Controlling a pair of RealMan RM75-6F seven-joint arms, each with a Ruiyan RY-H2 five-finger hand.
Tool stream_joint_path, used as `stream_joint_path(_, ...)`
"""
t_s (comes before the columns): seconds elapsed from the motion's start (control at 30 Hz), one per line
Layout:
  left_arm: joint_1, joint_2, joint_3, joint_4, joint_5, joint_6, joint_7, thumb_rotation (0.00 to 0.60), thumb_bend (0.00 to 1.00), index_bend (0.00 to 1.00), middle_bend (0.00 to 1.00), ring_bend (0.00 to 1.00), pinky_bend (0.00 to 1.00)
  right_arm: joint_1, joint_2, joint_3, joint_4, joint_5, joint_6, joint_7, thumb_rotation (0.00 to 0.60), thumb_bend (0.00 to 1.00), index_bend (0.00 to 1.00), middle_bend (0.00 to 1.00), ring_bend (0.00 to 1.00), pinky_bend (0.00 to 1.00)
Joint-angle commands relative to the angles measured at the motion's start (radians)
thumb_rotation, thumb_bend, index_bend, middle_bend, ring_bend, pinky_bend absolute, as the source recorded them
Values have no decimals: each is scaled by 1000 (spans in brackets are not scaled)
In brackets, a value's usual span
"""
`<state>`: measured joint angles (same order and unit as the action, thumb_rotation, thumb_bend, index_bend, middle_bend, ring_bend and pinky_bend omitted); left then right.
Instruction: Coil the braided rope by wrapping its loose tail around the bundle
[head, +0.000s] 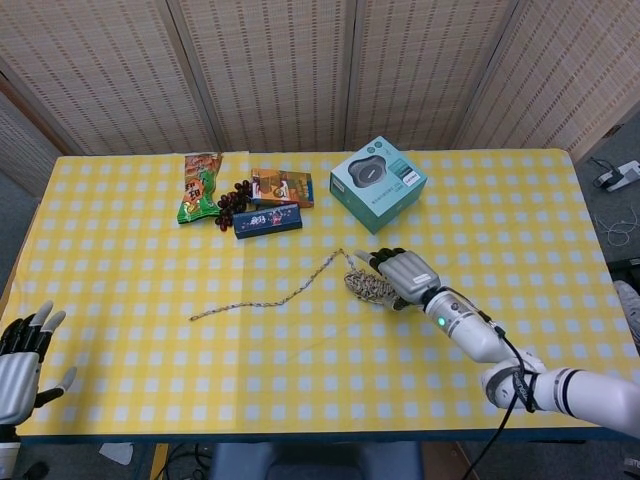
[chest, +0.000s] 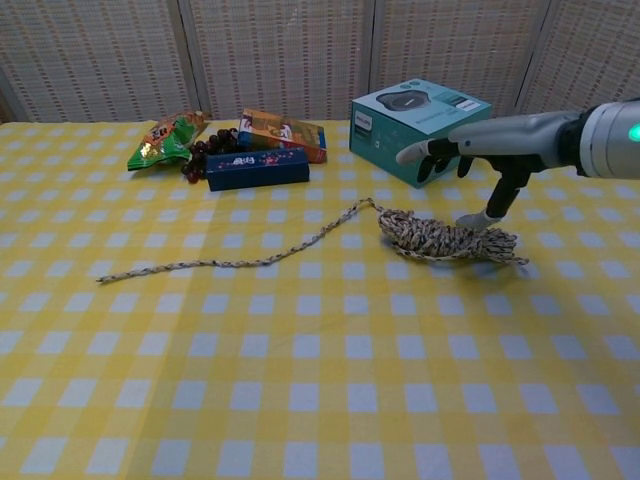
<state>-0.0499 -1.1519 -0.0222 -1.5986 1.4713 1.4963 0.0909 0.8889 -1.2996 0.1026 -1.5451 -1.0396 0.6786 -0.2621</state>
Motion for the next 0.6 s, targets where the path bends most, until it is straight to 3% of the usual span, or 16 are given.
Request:
stream_joint_path(0.03,0,0,1,1,3,0,-3,600,311,128,28,75,38,-10,-26,-43,-18,111,113,-183,600,58,35,206,124,173)
stream_joint_path(0.2,4,-1,5,8,9,4,-15,600,311,128,28,75,38,8,-93,-62,7,217,182,-331,600,39,116,226,129,174)
stream_joint_path(0.4,11,-6,6,24,6,7,-34,600,311,128,28,75,38,26,-173,-60,86,292,191,-390,600,82,163,242,136,175)
stream_joint_path(0.6,11,-10,4,38,4,4,-47,600,310,128,28,75,38,37,-232,-48,119,296,206,-406,600,102,197,264,145,175)
